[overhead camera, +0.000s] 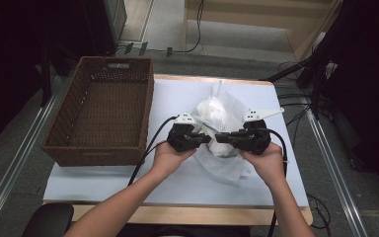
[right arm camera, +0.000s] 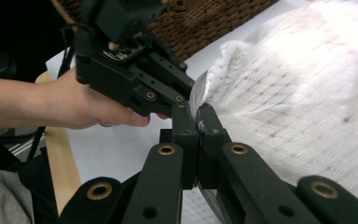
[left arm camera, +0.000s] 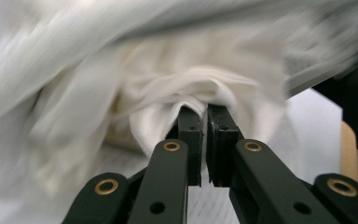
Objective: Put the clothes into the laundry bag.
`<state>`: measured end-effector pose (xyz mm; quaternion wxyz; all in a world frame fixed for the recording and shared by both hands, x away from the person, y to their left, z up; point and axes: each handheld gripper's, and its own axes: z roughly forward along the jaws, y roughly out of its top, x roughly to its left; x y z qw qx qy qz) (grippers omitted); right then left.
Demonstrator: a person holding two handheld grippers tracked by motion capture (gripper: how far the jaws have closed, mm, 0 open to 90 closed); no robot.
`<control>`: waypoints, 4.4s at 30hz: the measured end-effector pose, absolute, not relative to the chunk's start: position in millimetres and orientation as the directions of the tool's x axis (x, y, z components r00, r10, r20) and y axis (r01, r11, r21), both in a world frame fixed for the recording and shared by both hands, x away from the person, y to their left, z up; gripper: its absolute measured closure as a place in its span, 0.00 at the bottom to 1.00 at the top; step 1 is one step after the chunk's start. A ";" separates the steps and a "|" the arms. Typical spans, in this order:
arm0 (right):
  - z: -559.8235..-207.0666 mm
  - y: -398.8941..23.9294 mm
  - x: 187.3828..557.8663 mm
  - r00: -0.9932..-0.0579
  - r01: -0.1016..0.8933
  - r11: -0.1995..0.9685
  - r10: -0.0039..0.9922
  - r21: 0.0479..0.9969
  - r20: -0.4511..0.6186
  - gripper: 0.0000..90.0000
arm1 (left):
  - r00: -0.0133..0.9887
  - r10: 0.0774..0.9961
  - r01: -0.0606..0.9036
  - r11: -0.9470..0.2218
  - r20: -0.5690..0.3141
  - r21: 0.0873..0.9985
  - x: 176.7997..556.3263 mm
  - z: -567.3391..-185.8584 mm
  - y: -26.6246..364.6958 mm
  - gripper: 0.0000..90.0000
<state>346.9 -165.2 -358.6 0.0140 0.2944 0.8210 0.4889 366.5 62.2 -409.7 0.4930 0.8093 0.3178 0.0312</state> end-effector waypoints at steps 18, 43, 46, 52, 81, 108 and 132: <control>-380.9 -166.5 328.3 -0.822 0.514 0.373 0.470 0.772 0.321 1.00 | 0.750 0.626 0.478 -0.290 -0.214 0.829 403.7 -430.2 36.6 0.96; -388.1 -169.0 332.9 -0.805 0.534 0.376 0.500 0.757 0.319 1.00 | 0.779 0.576 0.528 -0.391 -0.247 0.754 387.4 -420.6 66.5 0.88; -388.0 -169.7 333.0 -0.803 0.536 0.373 0.504 0.757 0.320 1.00 | 0.790 0.564 0.518 -0.405 -0.240 0.753 378.6 -420.4 74.3 0.84; -387.8 -170.8 332.9 -0.795 0.542 0.367 0.515 0.756 0.320 1.00 | 0.784 0.573 0.529 -0.416 -0.239 0.739 366.2 -421.5 90.4 0.71; -389.0 -173.7 334.4 -0.792 0.545 0.365 0.521 0.755 0.320 1.00 | 0.737 0.625 0.570 -0.372 -0.256 0.732 388.4 -437.1 77.1 0.96; -391.5 -185.3 334.6 -0.783 0.562 0.350 0.519 0.749 0.345 1.00 | 0.802 0.567 0.466 -0.395 -0.190 0.792 411.5 -436.1 15.5 0.96; -402.8 -195.5 346.0 -0.745 0.595 0.312 0.559 0.741 0.363 1.00 | 0.785 0.584 0.505 -0.410 -0.207 0.760 413.1 -427.8 36.6 0.87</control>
